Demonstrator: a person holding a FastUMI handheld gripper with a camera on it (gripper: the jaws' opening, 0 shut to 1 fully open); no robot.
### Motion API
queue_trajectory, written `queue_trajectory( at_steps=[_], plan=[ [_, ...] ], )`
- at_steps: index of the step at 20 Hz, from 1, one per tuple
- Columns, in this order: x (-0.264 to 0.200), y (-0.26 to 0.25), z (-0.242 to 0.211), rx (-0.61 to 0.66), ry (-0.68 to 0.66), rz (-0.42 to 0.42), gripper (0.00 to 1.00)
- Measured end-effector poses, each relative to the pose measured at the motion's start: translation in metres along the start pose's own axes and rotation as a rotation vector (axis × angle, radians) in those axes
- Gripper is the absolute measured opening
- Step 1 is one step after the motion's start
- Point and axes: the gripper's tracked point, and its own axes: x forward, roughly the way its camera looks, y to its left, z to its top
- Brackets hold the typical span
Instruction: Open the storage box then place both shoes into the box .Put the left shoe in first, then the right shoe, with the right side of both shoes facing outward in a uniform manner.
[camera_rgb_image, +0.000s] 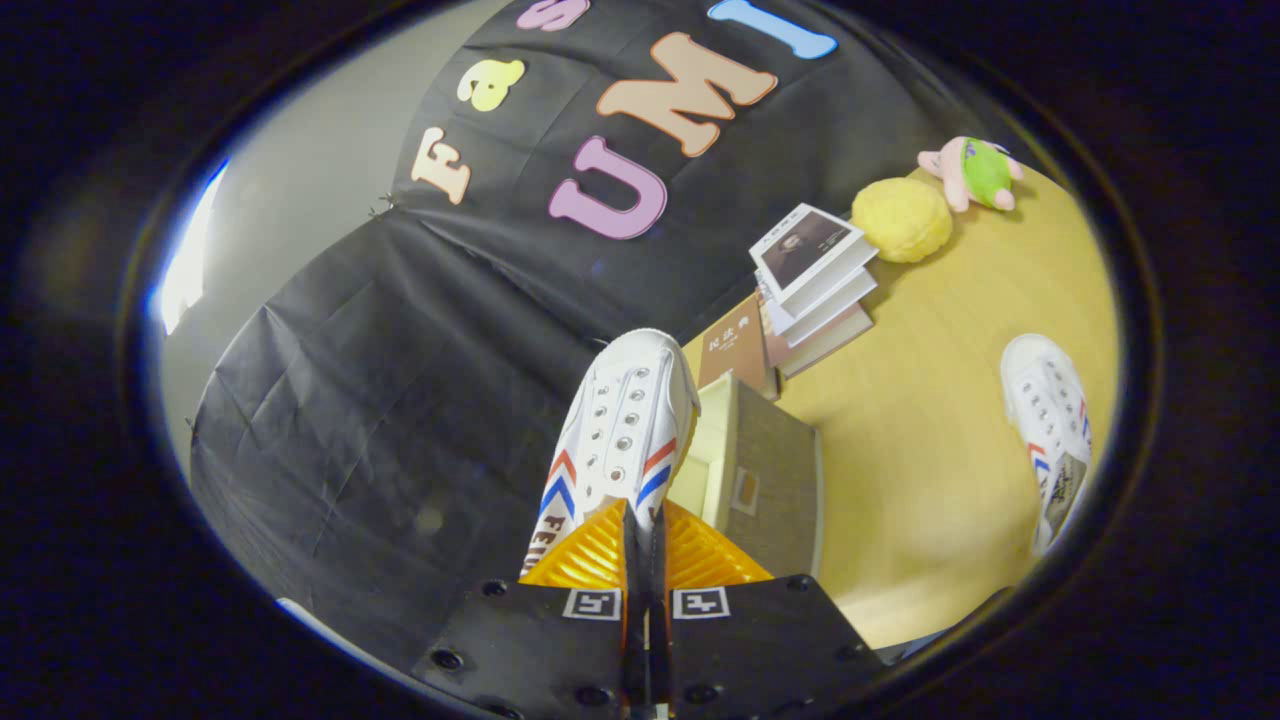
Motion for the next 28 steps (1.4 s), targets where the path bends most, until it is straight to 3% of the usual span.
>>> queue_trajectory(
  at_steps=[7, 14, 19, 22, 23, 26, 28],
  plan=[
    [0.068, 0.026, -0.061, -0.001, 0.138, -0.048, 0.05],
    [0.11, -0.011, -0.074, -0.012, 0.137, -0.26, 0.05],
    [0.122, -0.018, -0.099, -0.015, 0.2, -0.308, 0.13],
    [0.136, -0.027, -0.105, 0.027, 0.243, -0.279, 0.19],
    [0.136, -0.023, -0.104, 0.059, 0.243, -0.26, 0.27],
    [0.127, 0.03, -0.094, 0.085, 0.219, -0.054, 0.51],
    [0.112, 0.043, -0.085, 0.012, 0.2, -0.017, 0.67]
  ],
)
